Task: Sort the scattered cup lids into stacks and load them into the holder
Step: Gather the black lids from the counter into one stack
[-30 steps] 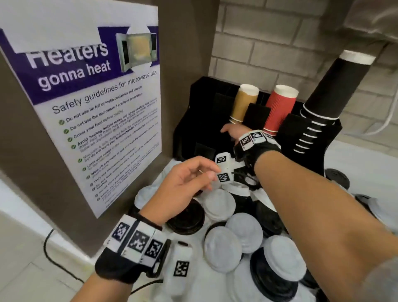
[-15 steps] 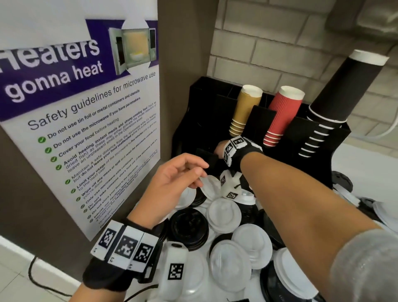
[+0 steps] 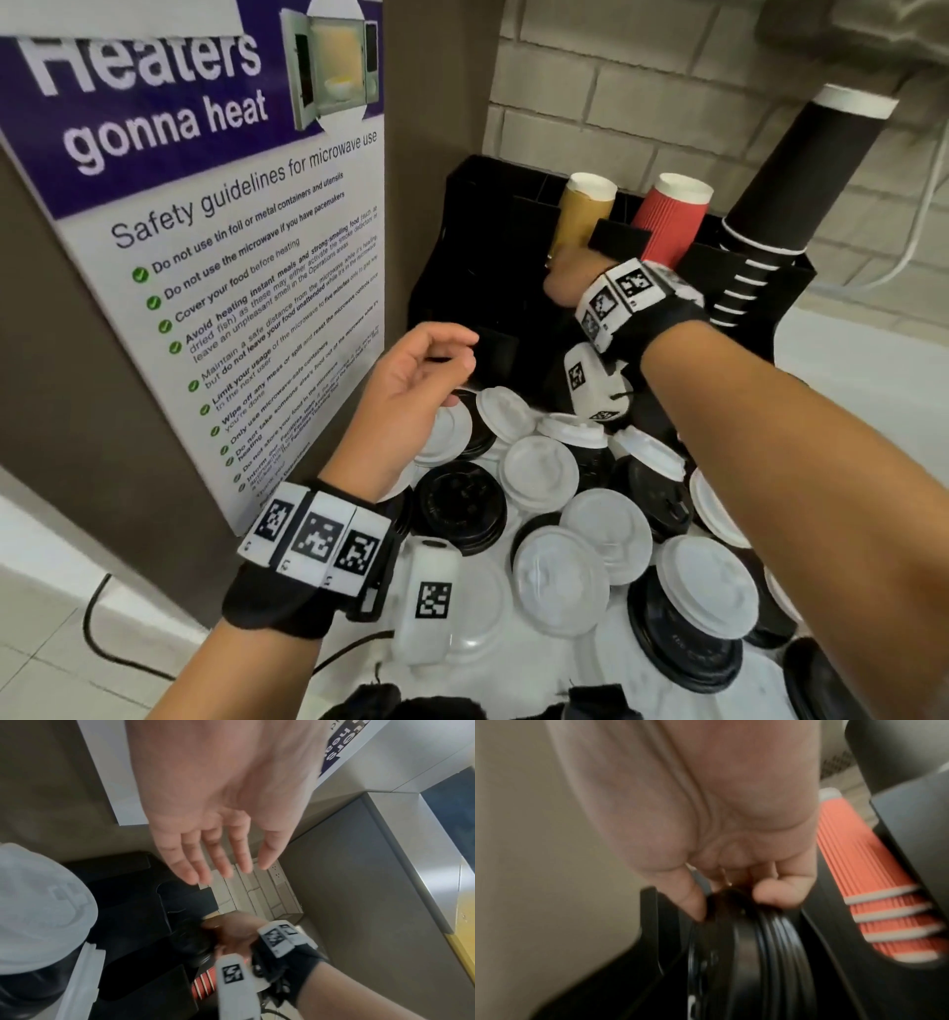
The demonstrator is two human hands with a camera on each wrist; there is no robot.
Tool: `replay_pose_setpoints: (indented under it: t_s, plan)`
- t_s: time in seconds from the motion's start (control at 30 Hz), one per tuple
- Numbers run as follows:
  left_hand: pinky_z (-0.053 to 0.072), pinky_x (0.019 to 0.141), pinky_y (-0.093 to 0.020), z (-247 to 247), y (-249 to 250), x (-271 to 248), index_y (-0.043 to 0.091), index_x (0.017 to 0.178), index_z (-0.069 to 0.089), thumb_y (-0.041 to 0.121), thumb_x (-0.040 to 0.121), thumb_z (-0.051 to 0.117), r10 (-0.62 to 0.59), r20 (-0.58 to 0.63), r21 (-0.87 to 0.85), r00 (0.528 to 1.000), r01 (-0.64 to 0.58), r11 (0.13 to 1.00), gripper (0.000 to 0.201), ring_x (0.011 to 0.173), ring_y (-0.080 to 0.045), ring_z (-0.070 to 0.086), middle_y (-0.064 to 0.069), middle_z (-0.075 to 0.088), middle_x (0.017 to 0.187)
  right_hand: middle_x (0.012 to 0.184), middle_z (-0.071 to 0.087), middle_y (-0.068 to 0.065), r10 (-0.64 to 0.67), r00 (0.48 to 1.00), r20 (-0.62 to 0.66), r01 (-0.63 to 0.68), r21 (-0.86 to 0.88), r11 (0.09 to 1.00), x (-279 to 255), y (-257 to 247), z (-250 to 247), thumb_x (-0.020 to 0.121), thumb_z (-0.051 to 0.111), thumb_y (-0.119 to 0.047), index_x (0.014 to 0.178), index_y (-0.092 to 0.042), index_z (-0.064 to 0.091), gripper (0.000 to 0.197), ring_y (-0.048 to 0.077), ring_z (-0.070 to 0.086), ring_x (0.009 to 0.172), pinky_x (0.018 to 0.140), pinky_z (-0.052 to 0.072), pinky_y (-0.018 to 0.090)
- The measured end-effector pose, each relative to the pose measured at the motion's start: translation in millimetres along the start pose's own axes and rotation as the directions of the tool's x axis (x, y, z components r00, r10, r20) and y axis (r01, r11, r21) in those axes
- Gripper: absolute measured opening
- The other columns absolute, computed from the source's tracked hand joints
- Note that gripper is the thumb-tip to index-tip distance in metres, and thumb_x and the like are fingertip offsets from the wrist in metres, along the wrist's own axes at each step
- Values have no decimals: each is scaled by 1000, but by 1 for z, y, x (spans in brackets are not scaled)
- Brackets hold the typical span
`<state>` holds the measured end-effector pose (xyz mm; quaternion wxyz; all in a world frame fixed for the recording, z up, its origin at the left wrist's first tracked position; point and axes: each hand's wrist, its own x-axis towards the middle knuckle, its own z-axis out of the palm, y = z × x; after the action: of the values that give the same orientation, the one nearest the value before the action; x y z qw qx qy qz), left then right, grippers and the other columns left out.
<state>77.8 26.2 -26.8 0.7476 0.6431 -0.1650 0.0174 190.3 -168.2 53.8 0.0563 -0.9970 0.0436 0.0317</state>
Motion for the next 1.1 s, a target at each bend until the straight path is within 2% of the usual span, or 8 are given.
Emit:
replay_pose_setpoints:
  t_s: [0.1, 0.2, 0.27, 0.37, 0.57, 0.67, 0.8, 1.1]
  plan:
    - [52, 82, -27, 6, -2, 3, 41, 112, 56, 42, 76, 63, -100, -118, -18, 988, 99, 995, 37, 98, -3, 63, 11, 62, 108, 120, 56, 16, -44, 990, -137, 97, 410, 907, -19, -2, -23, 99, 42, -16, 125, -10, 51, 28, 31, 54, 111, 78, 43, 33]
    - [53, 91, -32, 13, 4, 6, 36, 138, 38, 50, 73, 65, -201, -116, -152, 973, 183, 971, 72, 114, -7, 60, 9, 57, 124, 112, 58, 10, -325, 935, 145, 54, 846, 531, -59, -5, -27, 101, 40, -15, 117, -17, 55, 22, 25, 55, 106, 82, 46, 40]
    - [52, 94, -43, 17, 9, 8, 33, 147, 29, 47, 75, 63, -249, -24, -310, 968, 229, 923, 80, 120, -14, 59, 5, 58, 132, 116, 59, 12, -495, 831, 255, 9, 882, 470, -76, -5, -22, 102, 38, -14, 124, -12, 53, 27, 26, 55, 110, 93, 45, 46]
    - [53, 89, -55, 19, 16, 5, 32, 142, 39, 33, 79, 60, -284, 98, -546, 954, 290, 786, 66, 120, -27, 60, -7, 57, 136, 110, 58, 11, -549, 788, 279, 77, 840, 538, -84, -11, -12, 100, 43, -13, 130, -12, 51, 31, 24, 56, 103, 85, 52, 38]
    - [57, 68, -32, 14, 14, -1, 36, 112, 56, 17, 73, 59, -192, -91, -530, 977, 116, 840, 44, 91, -14, 65, 0, 62, 103, 91, 52, 3, -239, 970, 32, 144, 716, 682, -83, -14, 11, 97, 45, -7, 108, -11, 53, 14, 11, 57, 81, 64, 58, 23]
    - [52, 64, -24, 10, 16, 1, 33, 119, 53, 14, 72, 57, -125, -146, -428, 981, 51, 902, 51, 76, -3, 64, 9, 63, 89, 98, 62, -2, -482, 850, 214, 402, 328, 855, -90, -11, 27, 91, 61, -18, 113, -12, 62, 23, 12, 61, 88, 78, 53, 21]
    - [47, 64, -19, 9, 16, -7, 32, 121, 53, 15, 72, 56, -67, -211, -377, 975, -18, 926, 52, 74, -1, 59, 11, 60, 85, 121, 51, 2, -636, 579, 511, 685, 118, 719, -112, -32, 61, 75, 78, -37, 129, -28, 53, 61, 19, 49, 112, 97, 44, 32]
    - [48, 67, -18, 7, 17, -8, 27, 131, 52, 20, 79, 49, -30, -166, -362, 986, -33, 932, 52, 83, -2, 61, 13, 64, 92, 113, 46, 5, -659, 566, 495, 756, 7, 655, -115, -40, 84, 70, 78, -34, 133, -35, 44, 72, 27, 55, 98, 85, 52, 39]
